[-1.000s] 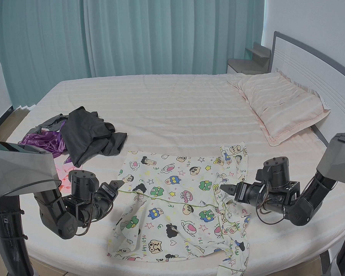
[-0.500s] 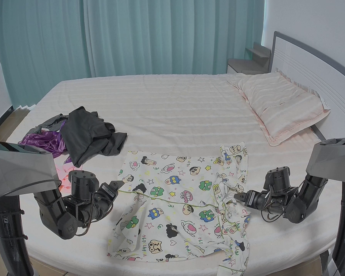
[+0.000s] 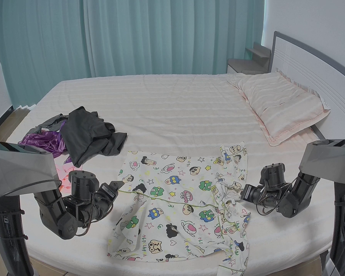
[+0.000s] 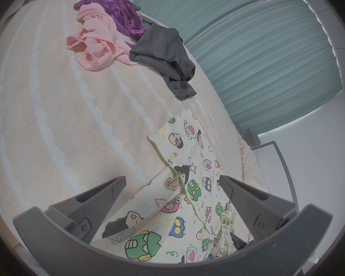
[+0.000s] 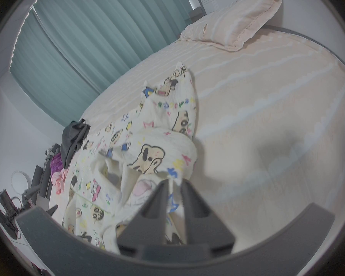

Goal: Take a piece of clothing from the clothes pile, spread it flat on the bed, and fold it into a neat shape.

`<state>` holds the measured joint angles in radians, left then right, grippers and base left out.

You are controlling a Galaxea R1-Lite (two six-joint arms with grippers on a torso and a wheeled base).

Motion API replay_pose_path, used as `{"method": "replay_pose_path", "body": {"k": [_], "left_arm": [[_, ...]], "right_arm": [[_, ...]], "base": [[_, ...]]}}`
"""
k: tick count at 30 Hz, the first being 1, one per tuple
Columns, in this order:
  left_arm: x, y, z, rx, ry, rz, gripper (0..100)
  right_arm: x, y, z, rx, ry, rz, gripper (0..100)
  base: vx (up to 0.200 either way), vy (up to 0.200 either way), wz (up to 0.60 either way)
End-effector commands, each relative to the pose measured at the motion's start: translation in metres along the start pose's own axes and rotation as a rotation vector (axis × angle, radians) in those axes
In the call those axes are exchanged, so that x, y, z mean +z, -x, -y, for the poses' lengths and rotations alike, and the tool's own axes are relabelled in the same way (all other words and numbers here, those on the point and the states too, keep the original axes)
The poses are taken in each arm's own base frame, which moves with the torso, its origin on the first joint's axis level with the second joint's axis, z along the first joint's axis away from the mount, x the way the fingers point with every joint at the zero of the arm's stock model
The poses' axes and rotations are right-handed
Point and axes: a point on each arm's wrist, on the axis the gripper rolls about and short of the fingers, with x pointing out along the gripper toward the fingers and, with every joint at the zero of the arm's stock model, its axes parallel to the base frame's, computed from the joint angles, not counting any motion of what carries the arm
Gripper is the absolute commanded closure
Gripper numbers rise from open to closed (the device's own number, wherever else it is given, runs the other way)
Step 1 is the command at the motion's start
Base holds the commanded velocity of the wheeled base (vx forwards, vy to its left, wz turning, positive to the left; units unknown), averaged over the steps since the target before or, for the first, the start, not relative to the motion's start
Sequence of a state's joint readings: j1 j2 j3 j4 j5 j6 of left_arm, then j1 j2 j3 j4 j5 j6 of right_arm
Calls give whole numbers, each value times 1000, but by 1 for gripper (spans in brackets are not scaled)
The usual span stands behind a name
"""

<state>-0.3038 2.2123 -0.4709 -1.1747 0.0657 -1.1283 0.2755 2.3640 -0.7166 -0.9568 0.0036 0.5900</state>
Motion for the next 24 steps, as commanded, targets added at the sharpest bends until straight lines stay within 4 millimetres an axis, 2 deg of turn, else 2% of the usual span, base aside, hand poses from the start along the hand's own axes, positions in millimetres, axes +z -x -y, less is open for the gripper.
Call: {"method": "replay_pose_path", "body": {"k": [1, 3, 4, 7, 8, 12, 19, 24], "left_arm": [[0, 0, -1, 2, 1, -1, 0], [0, 0, -1, 2, 1, -1, 0], [0, -1, -1, 4, 1, -1, 0], [-1, -1, -1, 5, 0, -2, 0], [-1, -1, -1, 5, 0, -2, 0], [-1, -1, -1, 5, 0, -2, 0], [-1, -2, -2, 9, 0, -4, 0], [-1, -3, -2, 9, 0, -4, 0]], "right_arm": [[12, -2, -1, 8, -12, 41, 100], [12, -2, -1, 8, -12, 41, 100], [30, 0, -2, 22, -22, 96, 100], [41, 0, -4, 27, -28, 122, 100], [51, -1, -3, 21, -38, 136, 100], [72, -5, -3, 15, -50, 166, 100], [90, -19, 1, -6, -58, 173, 100], [92, -30, 9, -25, -41, 171, 100]], "base": [[0, 0, 0], [0, 0, 0], [0, 0, 0], [0, 0, 0], [0, 0, 0], [0, 0, 0], [0, 0, 0], [0, 0, 0]]}}
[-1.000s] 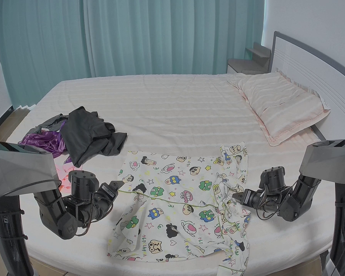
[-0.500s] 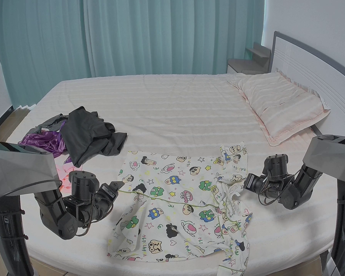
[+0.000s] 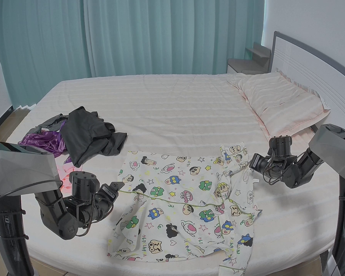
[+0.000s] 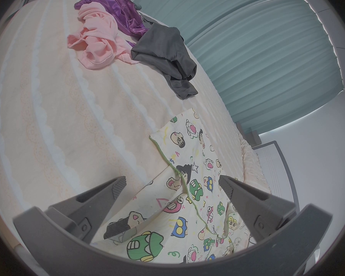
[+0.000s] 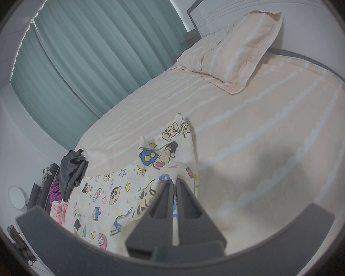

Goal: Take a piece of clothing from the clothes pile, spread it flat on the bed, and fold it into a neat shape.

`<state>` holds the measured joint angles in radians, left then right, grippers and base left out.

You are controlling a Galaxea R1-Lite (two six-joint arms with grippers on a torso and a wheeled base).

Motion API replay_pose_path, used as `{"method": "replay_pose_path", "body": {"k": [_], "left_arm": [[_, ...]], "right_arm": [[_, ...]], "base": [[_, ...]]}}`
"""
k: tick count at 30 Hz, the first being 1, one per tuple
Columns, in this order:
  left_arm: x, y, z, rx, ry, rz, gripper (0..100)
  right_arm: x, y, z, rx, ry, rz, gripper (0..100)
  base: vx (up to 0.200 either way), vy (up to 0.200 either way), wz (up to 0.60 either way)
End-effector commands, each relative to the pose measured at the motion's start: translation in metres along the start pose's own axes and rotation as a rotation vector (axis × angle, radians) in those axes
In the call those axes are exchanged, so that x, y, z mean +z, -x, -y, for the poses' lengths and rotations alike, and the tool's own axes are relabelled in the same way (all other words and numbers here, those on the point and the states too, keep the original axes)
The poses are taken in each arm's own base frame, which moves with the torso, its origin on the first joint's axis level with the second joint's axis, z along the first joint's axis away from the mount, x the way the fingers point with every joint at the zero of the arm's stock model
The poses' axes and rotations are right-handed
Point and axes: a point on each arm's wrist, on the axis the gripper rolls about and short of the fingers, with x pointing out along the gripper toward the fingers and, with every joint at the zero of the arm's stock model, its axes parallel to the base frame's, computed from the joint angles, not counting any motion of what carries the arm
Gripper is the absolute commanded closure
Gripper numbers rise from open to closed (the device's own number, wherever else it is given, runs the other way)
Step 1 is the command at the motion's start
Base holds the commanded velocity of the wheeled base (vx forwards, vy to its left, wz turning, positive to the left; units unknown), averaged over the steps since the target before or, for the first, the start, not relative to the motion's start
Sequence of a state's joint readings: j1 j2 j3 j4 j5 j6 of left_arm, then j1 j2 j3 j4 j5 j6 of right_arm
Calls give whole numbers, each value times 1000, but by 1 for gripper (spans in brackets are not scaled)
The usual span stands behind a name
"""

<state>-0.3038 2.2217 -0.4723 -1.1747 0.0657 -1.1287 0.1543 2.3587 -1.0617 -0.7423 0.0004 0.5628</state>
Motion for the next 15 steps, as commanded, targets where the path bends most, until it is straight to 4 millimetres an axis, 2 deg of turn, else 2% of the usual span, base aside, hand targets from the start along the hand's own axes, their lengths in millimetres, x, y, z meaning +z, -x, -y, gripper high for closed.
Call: {"method": "replay_pose_path", "body": {"k": [1, 2, 3, 9, 15], "left_arm": [[0, -1, -1, 2, 0, -1, 0], [0, -1, -1, 2, 0, -1, 0], [0, -1, 0, 1, 0, 0, 0], [0, -1, -1, 2, 0, -1, 0], [0, -1, -1, 2, 0, -1, 0]], "right_arm": [[1, -13, 10, -16, 6, 6, 100], [1, -15, 11, -17, 5, 6, 100], [1, -16, 11, -17, 5, 6, 0], [-5, -12, 19, -35, 1, -17, 0], [5, 2, 33, -64, -23, -2, 0]], "base": [[0, 0, 0], [0, 0, 0], [0, 0, 0], [0, 0, 0], [0, 0, 0]]}}
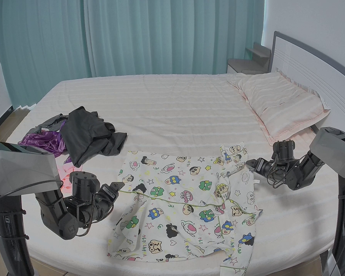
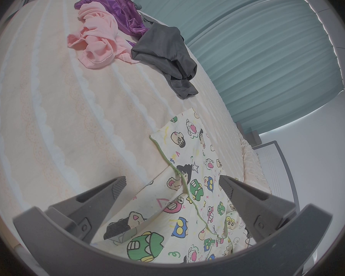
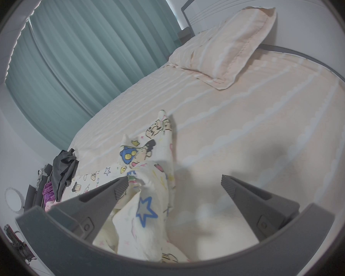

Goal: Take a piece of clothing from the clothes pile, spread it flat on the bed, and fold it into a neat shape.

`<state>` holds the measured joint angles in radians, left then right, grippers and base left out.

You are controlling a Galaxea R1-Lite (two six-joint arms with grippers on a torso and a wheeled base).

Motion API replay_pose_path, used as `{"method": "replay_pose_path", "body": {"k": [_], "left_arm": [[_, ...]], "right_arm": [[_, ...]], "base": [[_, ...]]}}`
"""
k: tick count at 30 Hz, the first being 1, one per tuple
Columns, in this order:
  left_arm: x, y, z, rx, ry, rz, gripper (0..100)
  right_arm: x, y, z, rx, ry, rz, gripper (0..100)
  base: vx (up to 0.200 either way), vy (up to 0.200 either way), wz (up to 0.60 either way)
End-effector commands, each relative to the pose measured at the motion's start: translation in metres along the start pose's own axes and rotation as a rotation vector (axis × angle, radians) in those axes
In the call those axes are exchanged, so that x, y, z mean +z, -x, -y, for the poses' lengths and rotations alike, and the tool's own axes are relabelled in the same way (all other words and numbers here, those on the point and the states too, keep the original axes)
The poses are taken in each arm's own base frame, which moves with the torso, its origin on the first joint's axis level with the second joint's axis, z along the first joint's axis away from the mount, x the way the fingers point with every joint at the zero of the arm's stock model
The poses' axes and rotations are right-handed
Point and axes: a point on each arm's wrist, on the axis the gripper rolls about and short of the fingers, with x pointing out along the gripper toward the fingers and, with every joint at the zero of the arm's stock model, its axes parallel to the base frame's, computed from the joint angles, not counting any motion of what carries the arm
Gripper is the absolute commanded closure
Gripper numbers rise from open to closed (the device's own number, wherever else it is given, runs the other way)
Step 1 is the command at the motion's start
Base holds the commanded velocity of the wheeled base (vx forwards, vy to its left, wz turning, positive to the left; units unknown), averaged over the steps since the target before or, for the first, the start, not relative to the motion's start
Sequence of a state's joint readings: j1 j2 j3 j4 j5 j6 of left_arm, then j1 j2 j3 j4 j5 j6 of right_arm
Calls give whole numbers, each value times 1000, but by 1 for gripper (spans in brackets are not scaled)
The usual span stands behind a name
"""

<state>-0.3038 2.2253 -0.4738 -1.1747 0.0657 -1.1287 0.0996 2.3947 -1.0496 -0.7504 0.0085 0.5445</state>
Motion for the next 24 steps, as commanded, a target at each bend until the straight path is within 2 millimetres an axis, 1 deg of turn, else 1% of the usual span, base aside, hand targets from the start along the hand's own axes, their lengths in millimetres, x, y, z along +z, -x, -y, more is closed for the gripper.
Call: {"method": "replay_pose_path", "body": {"k": [1, 4, 6, 7, 8, 10, 12, 15, 17, 18, 20, 24], "left_arm": [[0, 0, 0, 0, 0, 0, 0], [0, 0, 0, 0, 0, 0, 0], [0, 0, 0, 0, 0, 0, 0], [0, 0, 0, 0, 0, 0, 0], [0, 0, 0, 1, 0, 0, 0], [0, 0, 0, 0, 0, 0, 0], [0, 0, 0, 0, 0, 0, 0], [0, 0, 0, 0, 0, 0, 0], [0, 0, 0, 0, 0, 0, 0], [0, 0, 0, 0, 0, 0, 0], [0, 0, 0, 0, 0, 0, 0], [0, 0, 0, 0, 0, -1, 0]], "right_arm": [[8, 10, 7, -12, -15, 12, 0], [12, 24, 11, -9, -25, 9, 0], [12, 24, 11, -8, -27, 8, 0], [14, 40, 8, 35, -33, -10, 0], [12, 44, 8, 50, -33, -21, 0], [6, 51, 10, 78, -27, -50, 0], [-6, 55, 12, 113, -18, -89, 0], [-22, 57, 11, 162, -2, -119, 0], [-34, 53, 12, 174, 16, -136, 0], [-34, 53, 12, 174, 16, -136, 0], [-45, 48, 8, 191, 45, -155, 0], [-57, 41, 4, 206, 62, -190, 0]], "base": [[0, 0, 0], [0, 0, 0], [0, 0, 0], [0, 0, 0], [0, 0, 0], [0, 0, 0], [0, 0, 0], [0, 0, 0], [0, 0, 0], [0, 0, 0], [0, 0, 0], [0, 0, 0]]}}
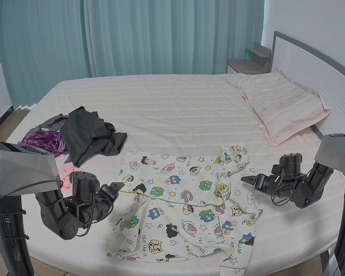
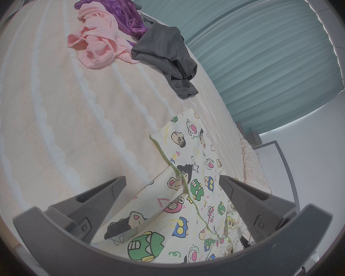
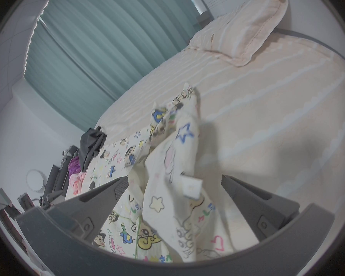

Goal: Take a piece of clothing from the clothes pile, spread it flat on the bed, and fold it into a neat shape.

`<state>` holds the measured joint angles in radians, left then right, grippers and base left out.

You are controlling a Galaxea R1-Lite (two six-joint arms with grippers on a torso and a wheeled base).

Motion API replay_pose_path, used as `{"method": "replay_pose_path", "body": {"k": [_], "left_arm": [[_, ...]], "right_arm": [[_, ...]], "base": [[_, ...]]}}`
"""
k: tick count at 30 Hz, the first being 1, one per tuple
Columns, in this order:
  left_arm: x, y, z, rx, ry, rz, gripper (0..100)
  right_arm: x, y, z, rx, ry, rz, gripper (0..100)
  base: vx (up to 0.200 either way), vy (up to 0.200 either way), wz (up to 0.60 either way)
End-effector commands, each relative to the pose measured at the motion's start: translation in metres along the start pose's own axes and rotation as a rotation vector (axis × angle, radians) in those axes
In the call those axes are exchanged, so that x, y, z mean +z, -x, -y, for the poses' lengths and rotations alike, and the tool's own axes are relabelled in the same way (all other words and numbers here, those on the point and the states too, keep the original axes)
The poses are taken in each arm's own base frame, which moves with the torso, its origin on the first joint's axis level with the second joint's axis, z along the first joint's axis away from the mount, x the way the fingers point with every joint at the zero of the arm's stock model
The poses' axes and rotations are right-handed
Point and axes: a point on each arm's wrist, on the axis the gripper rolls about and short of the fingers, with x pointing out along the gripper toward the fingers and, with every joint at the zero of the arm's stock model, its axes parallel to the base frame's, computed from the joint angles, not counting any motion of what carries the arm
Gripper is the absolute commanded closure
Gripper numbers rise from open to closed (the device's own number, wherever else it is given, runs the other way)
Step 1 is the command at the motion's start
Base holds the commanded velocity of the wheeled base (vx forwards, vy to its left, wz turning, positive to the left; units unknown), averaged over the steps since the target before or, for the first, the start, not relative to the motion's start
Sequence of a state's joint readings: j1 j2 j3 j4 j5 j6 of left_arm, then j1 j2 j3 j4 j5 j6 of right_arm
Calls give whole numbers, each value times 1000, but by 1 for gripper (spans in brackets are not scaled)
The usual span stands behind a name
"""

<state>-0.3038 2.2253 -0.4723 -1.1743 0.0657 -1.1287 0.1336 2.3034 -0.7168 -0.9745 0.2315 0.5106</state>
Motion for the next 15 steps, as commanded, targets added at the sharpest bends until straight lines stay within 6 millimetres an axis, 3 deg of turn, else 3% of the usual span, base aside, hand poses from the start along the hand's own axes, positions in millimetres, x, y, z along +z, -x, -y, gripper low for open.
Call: {"method": "replay_pose_path", "body": {"k": [1, 4, 5, 15], "left_arm": [[0, 0, 1, -2, 0, 0, 0], [0, 0, 1, -3, 1, 2, 0], [0, 0, 1, -3, 1, 2, 0], [0, 0, 1, -3, 1, -1, 0]], "right_arm": [[-15, -9, 0, -1, 6, -48, 0], [-19, -16, 1, 2, 9, -61, 0], [-19, -19, 2, 1, 9, -60, 100], [-2, -10, 20, -42, -32, -10, 100]], "base": [[0, 0, 0], [0, 0, 0], [0, 0, 0], [0, 0, 0]]}}
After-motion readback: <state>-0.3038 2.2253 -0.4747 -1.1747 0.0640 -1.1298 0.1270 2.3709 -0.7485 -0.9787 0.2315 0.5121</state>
